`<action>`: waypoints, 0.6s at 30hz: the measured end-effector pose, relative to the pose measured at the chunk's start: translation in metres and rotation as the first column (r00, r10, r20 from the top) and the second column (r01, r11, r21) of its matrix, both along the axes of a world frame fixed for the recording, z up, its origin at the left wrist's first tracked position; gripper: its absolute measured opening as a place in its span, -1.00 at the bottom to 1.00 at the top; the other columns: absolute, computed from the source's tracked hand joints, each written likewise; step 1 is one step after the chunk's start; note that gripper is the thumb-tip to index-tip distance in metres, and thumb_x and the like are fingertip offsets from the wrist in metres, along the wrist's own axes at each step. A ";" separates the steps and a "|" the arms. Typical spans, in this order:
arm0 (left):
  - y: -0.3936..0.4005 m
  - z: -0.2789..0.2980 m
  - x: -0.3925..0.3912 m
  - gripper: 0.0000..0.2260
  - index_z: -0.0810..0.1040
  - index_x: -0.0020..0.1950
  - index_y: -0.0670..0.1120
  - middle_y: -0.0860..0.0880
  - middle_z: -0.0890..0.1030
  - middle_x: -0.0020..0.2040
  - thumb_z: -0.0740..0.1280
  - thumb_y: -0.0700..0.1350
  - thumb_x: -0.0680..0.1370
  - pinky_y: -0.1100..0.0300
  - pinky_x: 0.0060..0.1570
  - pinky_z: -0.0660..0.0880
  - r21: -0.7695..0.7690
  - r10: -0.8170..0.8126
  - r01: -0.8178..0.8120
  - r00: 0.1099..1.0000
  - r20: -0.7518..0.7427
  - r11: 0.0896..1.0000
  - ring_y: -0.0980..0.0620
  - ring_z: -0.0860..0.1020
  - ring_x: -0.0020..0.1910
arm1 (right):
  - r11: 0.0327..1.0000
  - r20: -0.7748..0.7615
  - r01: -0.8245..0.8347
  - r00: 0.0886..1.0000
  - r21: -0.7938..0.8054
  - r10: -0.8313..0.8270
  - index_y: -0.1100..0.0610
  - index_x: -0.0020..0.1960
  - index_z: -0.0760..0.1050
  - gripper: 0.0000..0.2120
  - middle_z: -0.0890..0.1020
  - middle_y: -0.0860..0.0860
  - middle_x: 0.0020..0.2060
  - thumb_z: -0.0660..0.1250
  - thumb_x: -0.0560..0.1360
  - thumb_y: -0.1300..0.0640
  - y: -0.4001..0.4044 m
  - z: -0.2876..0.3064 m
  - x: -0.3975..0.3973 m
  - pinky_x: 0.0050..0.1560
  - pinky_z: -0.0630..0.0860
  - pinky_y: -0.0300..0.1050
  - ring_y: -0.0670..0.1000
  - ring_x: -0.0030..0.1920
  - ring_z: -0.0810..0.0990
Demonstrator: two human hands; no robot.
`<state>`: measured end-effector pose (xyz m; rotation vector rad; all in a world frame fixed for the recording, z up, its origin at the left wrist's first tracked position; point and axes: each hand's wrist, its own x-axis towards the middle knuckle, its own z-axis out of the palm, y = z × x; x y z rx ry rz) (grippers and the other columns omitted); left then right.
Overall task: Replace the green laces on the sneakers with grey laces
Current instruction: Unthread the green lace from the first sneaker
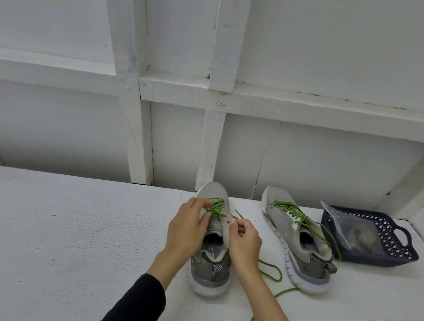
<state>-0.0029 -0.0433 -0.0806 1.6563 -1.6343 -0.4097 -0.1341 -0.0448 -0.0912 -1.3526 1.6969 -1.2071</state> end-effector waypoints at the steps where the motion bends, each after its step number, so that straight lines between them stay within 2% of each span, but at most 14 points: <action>1: -0.005 0.002 -0.001 -0.77 0.47 0.28 0.06 0.13 0.53 0.20 0.22 -0.06 0.63 0.19 0.08 0.38 -0.008 -0.069 0.070 0.993 0.091 0.998 0.10 0.45 0.17 | 1.000 -0.003 -0.012 1.000 -0.011 0.012 0.14 -0.09 0.54 -0.88 0.56 -0.10 -0.28 0.29 0.58 0.13 0.001 -0.001 0.000 -0.29 0.37 -0.46 -0.22 -0.24 0.51; 3: -0.014 0.003 0.000 -0.72 0.42 0.35 0.06 0.10 0.53 0.24 0.22 -0.07 0.63 0.14 0.21 0.28 0.022 -0.142 0.142 0.951 0.276 0.990 0.04 0.41 0.22 | 0.999 -0.007 -0.041 0.999 -0.012 0.041 0.13 -0.07 0.55 -0.89 0.59 -0.08 -0.26 0.31 0.57 0.12 0.001 -0.001 -0.002 -0.29 0.40 -0.46 -0.20 -0.24 0.53; 5: -0.020 0.003 0.003 -0.75 0.44 0.31 0.07 0.10 0.52 0.24 0.21 -0.02 0.63 0.10 0.29 0.21 0.034 -0.150 0.149 0.900 0.409 0.988 0.02 0.38 0.24 | 0.998 -0.002 -0.069 0.998 -0.002 0.069 0.12 -0.07 0.56 -0.91 0.62 -0.06 -0.24 0.33 0.56 0.12 0.000 -0.002 -0.005 -0.29 0.42 -0.44 -0.18 -0.24 0.55; 8: -0.024 0.004 0.006 -0.82 0.55 0.13 0.08 0.11 0.53 0.11 0.19 0.05 0.64 0.12 0.22 0.23 0.006 -0.165 0.179 0.888 0.429 0.984 0.03 0.36 0.15 | 0.997 -0.004 -0.074 0.997 -0.003 0.074 0.13 -0.11 0.56 -0.91 0.62 -0.05 -0.28 0.34 0.54 0.14 -0.001 -0.003 -0.007 -0.30 0.41 -0.45 -0.17 -0.27 0.55; 10: -0.026 0.003 0.008 -0.85 0.58 0.03 0.07 0.14 0.54 0.02 0.24 0.04 0.62 0.12 0.15 0.26 -0.008 -0.179 0.189 0.939 0.293 0.982 0.06 0.38 0.10 | 0.998 0.011 -0.059 0.998 -0.015 0.059 0.13 -0.13 0.56 -0.91 0.61 -0.06 -0.31 0.35 0.54 0.15 -0.001 -0.004 -0.006 -0.30 0.41 -0.46 -0.18 -0.28 0.55; 12: -0.026 0.001 0.010 -0.90 0.56 -0.07 0.08 0.16 0.56 -0.04 0.28 0.00 0.60 0.13 0.06 0.34 -0.028 -0.150 0.150 0.989 0.007 0.988 0.07 0.44 0.04 | 0.999 0.035 -0.050 0.998 -0.020 0.051 0.13 -0.14 0.55 -0.91 0.60 -0.07 -0.31 0.35 0.54 0.16 -0.001 -0.006 -0.006 -0.29 0.41 -0.46 -0.18 -0.29 0.55; 13: -0.023 0.000 0.012 -0.89 0.55 -0.11 0.08 0.15 0.58 -0.07 0.29 -0.04 0.60 0.16 0.01 0.39 -0.048 -0.118 0.112 0.980 -0.158 0.993 0.08 0.48 0.01 | 0.999 0.046 -0.047 0.998 -0.020 0.048 0.13 -0.14 0.55 -0.91 0.60 -0.07 -0.32 0.35 0.54 0.16 -0.001 -0.007 -0.005 -0.29 0.41 -0.46 -0.17 -0.29 0.55; 15: -0.015 -0.002 0.017 -0.86 0.53 -0.13 0.03 0.09 0.60 -0.11 0.28 -0.12 0.61 0.27 -0.07 0.41 0.008 -0.010 0.014 0.907 -0.420 1.000 0.11 0.52 -0.05 | 0.999 0.056 -0.044 0.997 -0.019 0.045 0.15 -0.15 0.55 -0.90 0.61 -0.05 -0.32 0.36 0.53 0.16 -0.002 -0.009 -0.005 -0.30 0.41 -0.45 -0.14 -0.29 0.55; 18: -0.007 -0.015 0.023 -0.87 0.56 -0.07 -0.11 0.03 0.58 -0.12 0.26 -0.15 0.63 0.29 -0.11 0.39 0.247 0.199 -0.050 0.750 -0.630 0.968 0.05 0.49 -0.09 | 0.998 0.062 -0.055 0.996 -0.027 0.057 0.17 -0.16 0.55 -0.90 0.61 -0.02 -0.33 0.37 0.52 0.19 -0.004 -0.009 -0.005 -0.32 0.39 -0.46 -0.13 -0.31 0.54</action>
